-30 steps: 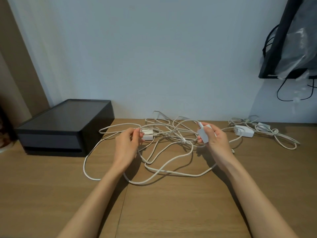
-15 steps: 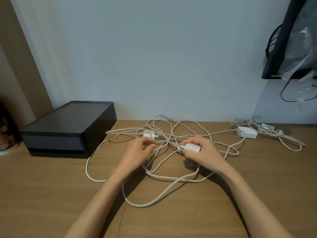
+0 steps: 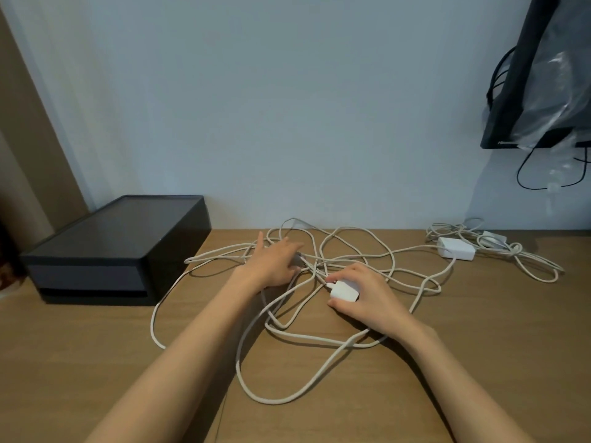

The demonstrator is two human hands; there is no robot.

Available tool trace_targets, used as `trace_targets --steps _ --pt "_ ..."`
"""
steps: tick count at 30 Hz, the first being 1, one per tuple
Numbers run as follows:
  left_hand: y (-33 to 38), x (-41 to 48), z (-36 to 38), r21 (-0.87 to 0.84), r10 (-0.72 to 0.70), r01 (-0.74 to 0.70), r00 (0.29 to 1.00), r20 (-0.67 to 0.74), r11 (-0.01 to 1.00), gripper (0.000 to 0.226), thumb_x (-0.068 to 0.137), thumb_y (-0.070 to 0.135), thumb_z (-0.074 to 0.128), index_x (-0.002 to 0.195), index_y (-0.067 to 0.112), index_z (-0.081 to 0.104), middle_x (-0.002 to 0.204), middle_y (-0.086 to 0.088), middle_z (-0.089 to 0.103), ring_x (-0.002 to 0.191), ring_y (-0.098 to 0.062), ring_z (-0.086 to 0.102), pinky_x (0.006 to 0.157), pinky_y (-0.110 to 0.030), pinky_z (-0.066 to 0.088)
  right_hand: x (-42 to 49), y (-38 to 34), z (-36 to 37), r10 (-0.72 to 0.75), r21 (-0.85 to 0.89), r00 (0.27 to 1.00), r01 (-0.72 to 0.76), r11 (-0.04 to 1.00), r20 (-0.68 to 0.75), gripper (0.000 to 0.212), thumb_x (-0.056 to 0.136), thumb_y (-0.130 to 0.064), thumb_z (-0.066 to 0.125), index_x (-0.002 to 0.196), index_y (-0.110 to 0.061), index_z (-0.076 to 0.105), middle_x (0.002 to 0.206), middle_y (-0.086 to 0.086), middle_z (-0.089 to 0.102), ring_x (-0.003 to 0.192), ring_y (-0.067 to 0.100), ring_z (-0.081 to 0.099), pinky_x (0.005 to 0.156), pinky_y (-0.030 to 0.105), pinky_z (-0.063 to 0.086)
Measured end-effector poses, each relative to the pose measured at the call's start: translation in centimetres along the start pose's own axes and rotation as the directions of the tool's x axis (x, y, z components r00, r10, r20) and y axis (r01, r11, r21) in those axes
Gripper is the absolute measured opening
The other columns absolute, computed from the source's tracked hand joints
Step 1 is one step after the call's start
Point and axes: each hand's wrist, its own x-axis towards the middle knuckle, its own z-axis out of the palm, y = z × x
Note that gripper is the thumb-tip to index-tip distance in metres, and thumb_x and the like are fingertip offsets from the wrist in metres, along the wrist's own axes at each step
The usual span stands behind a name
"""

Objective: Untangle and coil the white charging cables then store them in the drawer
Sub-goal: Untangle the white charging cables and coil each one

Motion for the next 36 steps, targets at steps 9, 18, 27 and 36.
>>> trace_targets --steps 9,18,27,36 --pt "0.1 -0.2 2.0 0.037 0.087 -0.081 0.971 -0.221 0.996 0.026 0.094 0.03 0.052 0.115 0.017 0.058 0.117 -0.003 0.059 0.113 -0.023 0.05 0.102 -0.035 0.031 0.5 0.2 0.5 0.05 -0.038 0.997 -0.052 0.998 -0.063 0.041 0.083 -0.03 0.071 0.123 -0.027 0.062 0.116 -0.005 0.055 0.109 0.012 0.049 0.085 0.02 0.033" --pt "1.5 -2.3 1.6 -0.327 -0.107 -0.011 0.934 -0.34 0.945 0.017 0.095 0.023 0.047 0.094 0.013 0.061 0.09 -0.003 0.067 0.092 -0.025 0.058 0.08 -0.036 0.039 0.5 -0.6 0.6 0.122 0.217 0.977 -0.083 0.973 -0.174 0.047 0.076 -0.022 0.077 0.11 -0.024 0.044 0.104 -0.007 0.054 0.091 0.01 0.052 0.066 0.016 0.039" --pt "2.2 -3.8 -0.9 -0.812 -0.179 0.018 0.978 -0.107 0.584 0.034 0.089 0.016 0.04 0.071 0.017 0.069 0.091 -0.009 0.068 0.073 -0.012 0.058 0.073 -0.024 0.044 0.3 -1.2 0.5 0.078 0.208 0.985 -0.044 0.977 -0.156 0.048 0.083 -0.008 0.067 0.113 -0.024 0.032 0.112 -0.005 0.032 0.103 0.007 0.038 0.069 0.0 0.035" --pt "1.7 -5.2 -1.2 -0.944 -0.071 -0.046 0.995 -0.073 0.328 0.023 0.093 -0.001 0.05 0.11 -0.001 0.067 0.1 -0.005 0.069 0.074 0.006 0.064 0.064 -0.007 0.047 0.6 -1.7 0.2 0.174 0.453 0.936 -0.017 0.891 -0.307 0.055 0.066 -0.014 0.086 0.104 -0.02 0.047 0.11 -0.002 0.058 0.102 0.009 0.058 0.076 0.029 0.056"
